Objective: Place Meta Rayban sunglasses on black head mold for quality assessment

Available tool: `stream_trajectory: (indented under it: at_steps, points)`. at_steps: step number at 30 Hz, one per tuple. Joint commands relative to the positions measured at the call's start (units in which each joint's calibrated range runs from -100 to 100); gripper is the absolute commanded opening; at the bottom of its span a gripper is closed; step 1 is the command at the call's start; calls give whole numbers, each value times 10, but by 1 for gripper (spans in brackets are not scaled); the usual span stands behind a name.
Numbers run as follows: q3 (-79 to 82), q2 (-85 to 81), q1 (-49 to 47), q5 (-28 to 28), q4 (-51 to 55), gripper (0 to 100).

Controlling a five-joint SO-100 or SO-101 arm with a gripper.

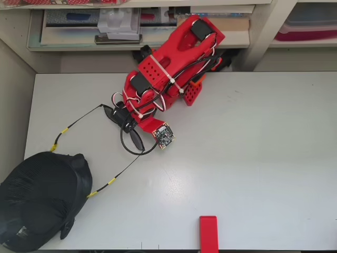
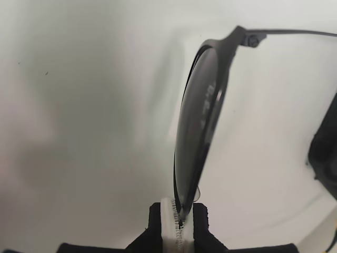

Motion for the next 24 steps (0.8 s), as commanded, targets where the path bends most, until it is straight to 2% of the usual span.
stream_trajectory:
  at_steps: [1,5,15,24]
  points:
    - [-131,52,2,7,-13,0]
    - [-161,68,2,7,-16,0]
    - [-183,200,2,6,-125,0]
    - [-255,257,3,-1,-128,0]
